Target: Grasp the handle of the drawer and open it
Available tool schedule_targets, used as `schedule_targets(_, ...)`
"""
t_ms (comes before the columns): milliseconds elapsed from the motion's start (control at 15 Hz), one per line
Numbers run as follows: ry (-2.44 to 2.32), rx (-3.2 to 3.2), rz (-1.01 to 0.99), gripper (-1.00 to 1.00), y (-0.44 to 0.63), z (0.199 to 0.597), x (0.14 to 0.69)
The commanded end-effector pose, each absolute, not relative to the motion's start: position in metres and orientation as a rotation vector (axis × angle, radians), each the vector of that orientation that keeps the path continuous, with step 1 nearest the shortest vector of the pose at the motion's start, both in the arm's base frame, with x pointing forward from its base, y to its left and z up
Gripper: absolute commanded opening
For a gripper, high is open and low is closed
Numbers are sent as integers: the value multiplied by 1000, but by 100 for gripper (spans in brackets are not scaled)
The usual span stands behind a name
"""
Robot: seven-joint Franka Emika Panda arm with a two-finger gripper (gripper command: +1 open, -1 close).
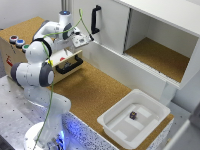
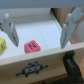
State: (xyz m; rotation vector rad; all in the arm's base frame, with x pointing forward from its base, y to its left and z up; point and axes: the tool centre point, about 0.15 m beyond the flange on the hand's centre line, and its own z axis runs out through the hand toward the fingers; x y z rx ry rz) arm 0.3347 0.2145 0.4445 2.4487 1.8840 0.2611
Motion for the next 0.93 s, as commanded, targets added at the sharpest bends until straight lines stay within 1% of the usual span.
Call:
schedule_targets(0, 1902, 2439, 238, 100, 262, 448, 318)
schedule_targets(267, 2019, 2343, 177, 100, 299, 426, 314)
schedule_targets(600, 2225, 2154, 74, 100, 308, 382, 300)
schedule_targets(867, 2335, 2027, 110, 100, 297, 364, 301)
